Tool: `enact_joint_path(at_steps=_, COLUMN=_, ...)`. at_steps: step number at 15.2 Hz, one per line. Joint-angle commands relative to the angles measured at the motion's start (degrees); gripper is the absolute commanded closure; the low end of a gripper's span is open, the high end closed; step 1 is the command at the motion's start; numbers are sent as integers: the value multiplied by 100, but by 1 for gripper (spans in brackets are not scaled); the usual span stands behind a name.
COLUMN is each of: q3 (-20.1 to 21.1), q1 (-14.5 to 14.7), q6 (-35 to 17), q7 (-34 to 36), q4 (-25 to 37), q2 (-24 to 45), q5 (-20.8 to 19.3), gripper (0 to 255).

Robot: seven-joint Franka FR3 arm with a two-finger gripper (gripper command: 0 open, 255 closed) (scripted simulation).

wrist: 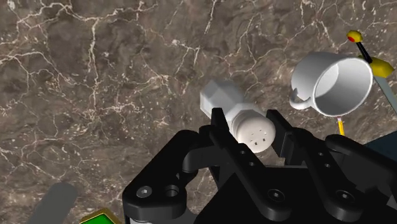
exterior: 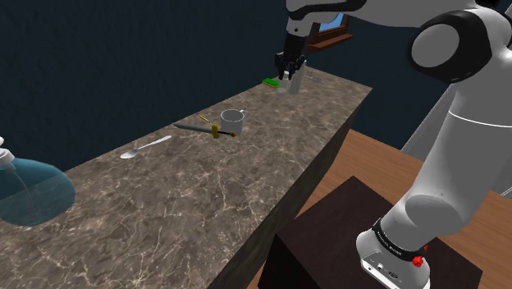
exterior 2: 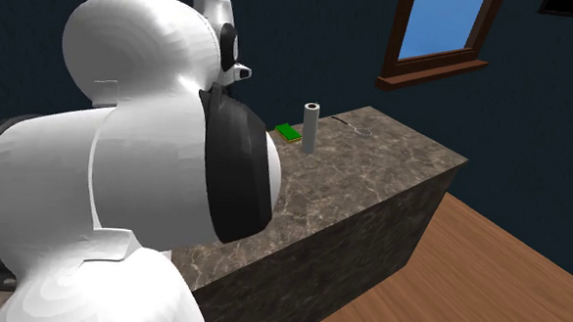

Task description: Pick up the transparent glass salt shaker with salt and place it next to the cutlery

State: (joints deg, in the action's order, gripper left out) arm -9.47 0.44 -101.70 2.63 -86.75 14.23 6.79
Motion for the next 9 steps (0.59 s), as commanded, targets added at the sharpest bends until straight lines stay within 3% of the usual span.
enact_joint_path(at_steps=1, q3=90, q1=159, q6=-39, q7=257, q4=-6, q2=7, q5=-26, gripper=255)
enact_joint_path(at_steps=9, q3=437, q1=775, q6=-303, q7=1211, q4=26, q2=223, q5=-114, gripper=255)
